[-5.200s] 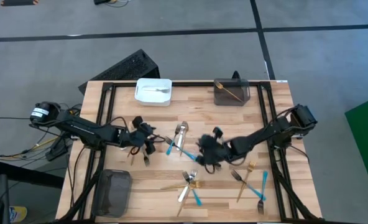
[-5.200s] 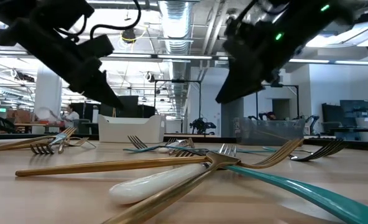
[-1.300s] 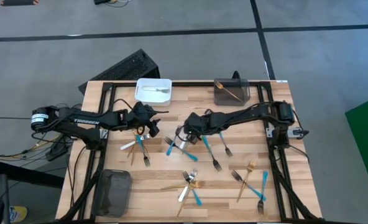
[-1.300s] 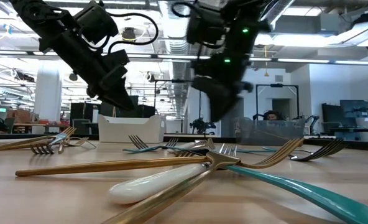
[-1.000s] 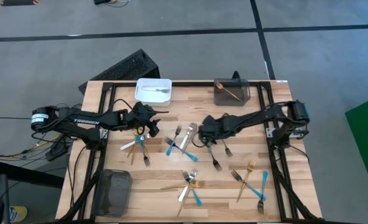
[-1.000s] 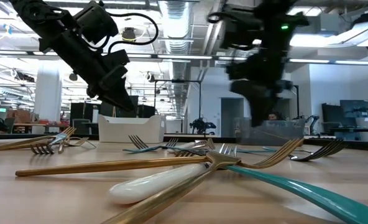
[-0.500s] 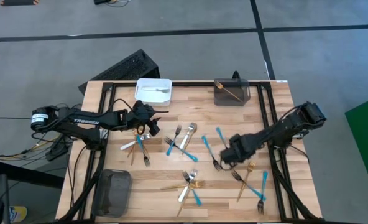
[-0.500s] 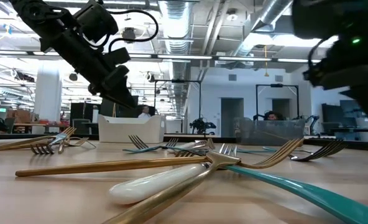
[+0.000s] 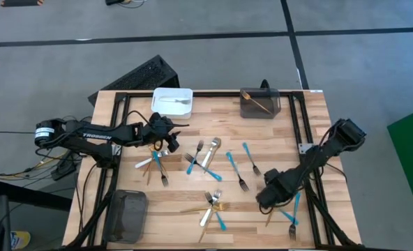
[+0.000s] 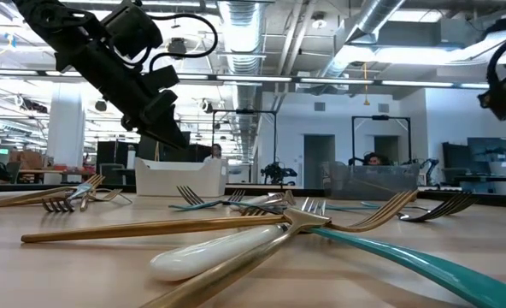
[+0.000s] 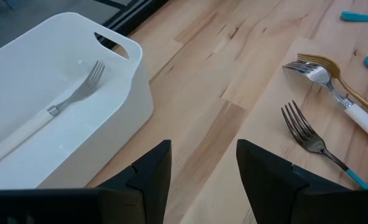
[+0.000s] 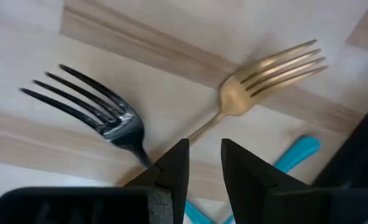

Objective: Sort silverware by color (type)
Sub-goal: Put the gold fork into the top black bin

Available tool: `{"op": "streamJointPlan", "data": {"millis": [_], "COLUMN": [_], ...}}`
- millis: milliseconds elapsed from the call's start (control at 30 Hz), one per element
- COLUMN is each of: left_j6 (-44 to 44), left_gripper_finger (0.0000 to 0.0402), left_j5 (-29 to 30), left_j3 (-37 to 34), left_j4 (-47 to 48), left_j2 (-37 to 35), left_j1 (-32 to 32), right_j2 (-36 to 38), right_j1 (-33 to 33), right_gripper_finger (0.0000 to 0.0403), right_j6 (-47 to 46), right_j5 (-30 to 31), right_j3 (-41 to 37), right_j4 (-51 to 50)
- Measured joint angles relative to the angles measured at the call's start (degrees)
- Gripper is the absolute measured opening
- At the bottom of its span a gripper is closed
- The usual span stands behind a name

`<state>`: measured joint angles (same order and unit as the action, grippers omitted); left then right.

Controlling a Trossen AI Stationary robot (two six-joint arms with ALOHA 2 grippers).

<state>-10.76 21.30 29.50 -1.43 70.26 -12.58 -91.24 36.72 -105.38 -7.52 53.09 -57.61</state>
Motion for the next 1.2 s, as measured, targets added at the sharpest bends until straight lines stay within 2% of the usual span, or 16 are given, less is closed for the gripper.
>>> {"op": "streamJointPlan", "data": {"millis": [233, 500, 667, 900, 1200], "left_j6": [0.0, 0.0, 0.0, 0.0, 0.5], "left_gripper_finger": [0.0169, 0.0169, 0.0169, 0.0169, 0.0169], "left_j5": [0.0, 0.1, 0.1, 0.1, 0.1], "left_j3": [0.0, 0.0, 0.0, 0.0, 0.0], "left_j4": [0.0, 0.0, -0.2, -0.3, -0.5], "left_j2": [0.0, 0.0, 0.0, 0.0, 0.0], "left_j1": [0.0, 0.0, 0.0, 0.0, 0.0], "right_j2": [0.0, 0.5, 1.2, 4.1, 4.2], "right_j1": [3.3, 4.9, 4.9, 4.8, 4.9], "right_gripper_finger": [0.0118, 0.0118, 0.0118, 0.0118, 0.0118], "right_j6": [-8.7, -16.1, -16.7, -16.3, -16.3], "right_j5": [1.4, 2.3, 3.4, 8.7, 8.3], "right_j3": [-1.4, -8.1, -7.8, -7.7, -7.7], "right_j4": [0.7, 11.8, 9.4, 7.9, 8.5]}}
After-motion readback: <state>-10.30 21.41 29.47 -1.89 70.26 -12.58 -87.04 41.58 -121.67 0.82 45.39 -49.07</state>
